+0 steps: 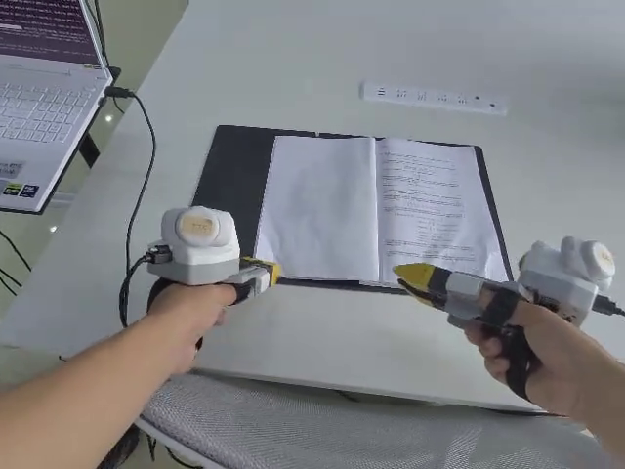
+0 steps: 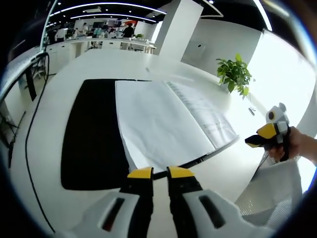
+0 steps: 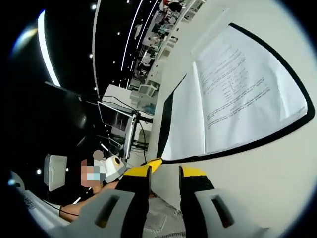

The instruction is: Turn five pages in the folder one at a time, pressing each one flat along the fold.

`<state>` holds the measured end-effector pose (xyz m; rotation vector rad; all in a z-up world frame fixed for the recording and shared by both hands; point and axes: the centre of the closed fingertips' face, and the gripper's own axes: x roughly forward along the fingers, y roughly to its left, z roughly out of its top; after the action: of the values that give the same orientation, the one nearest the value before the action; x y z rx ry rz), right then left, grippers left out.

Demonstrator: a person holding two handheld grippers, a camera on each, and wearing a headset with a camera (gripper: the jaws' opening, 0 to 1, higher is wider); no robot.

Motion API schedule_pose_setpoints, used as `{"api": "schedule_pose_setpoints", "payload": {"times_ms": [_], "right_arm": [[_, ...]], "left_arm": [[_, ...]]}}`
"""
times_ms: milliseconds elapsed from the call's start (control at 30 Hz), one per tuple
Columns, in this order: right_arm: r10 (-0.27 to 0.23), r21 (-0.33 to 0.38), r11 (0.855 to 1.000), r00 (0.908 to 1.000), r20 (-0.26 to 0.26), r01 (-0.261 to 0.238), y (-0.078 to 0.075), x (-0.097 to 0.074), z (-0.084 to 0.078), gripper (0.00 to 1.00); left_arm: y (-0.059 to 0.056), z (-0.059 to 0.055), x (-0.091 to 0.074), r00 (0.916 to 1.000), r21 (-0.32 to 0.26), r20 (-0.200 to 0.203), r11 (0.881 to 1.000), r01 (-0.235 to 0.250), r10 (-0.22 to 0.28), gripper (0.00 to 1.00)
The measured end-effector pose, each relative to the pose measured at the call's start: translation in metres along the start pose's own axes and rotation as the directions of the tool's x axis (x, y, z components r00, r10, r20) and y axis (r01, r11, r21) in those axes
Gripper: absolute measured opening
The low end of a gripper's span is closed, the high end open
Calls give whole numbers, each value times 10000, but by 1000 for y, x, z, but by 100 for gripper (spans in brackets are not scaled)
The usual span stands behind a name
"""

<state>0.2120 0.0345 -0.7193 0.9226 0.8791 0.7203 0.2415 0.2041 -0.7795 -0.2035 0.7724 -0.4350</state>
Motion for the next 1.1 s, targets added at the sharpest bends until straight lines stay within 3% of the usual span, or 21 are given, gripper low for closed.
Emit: {"api": "schedule_pose_setpoints", "payload": {"times_ms": [100,267,367,500,600,733,767,900,1000,1067,1100], "right_arm": [[-770,-1048,9914,9968,189,786,1,-21,5,29],[-1358,-1673,9752,9887,636,1447,10,-50,10,37],[-1852,-2249,9530,9778,976,2029,9,-66,17,42],[-2222,-2660,9293,9633,1508,2561,14,-86,26,53],[-2371,-2736,9194,9532,1876,2825,20,-98,29,65],[-2597,-3006,9032,9477,1856,3064,23,-110,23,70],[-2682,-3159,8954,9464,1797,3138,23,-111,21,71],[-3254,-4222,8354,9357,1360,3519,23,-120,7,74],[-3638,-5092,7782,9248,1113,3674,25,-124,0,76],[-3646,-5398,7593,9247,1099,3635,29,-125,-1,76],[-3646,-5301,7644,9242,1138,3669,31,-125,-2,76]], "left_arm": [[-7,6,-16,9999,285,6,9995,145,-145,14],[-21,10,-50,9998,720,-82,9972,203,-197,23],[-27,11,-67,9998,946,-149,9954,128,-114,29],[-33,18,-88,10000,1310,-21,9914,-68,71,33],[-34,22,-101,9996,1361,-12,9903,-261,265,39],[-36,24,-115,9994,1567,-64,9871,-333,347,47],[-37,25,-119,9995,1401,-83,9897,-288,303,48],[-42,21,-130,9993,1399,-356,9901,-94,145,55],[-43,18,-136,9989,1588,-429,9873,-102,173,56],[-43,17,-139,9985,1751,-492,9844,-153,243,56],[-41,16,-141,9980,1875,-542,9820,-209,316,56]]}}
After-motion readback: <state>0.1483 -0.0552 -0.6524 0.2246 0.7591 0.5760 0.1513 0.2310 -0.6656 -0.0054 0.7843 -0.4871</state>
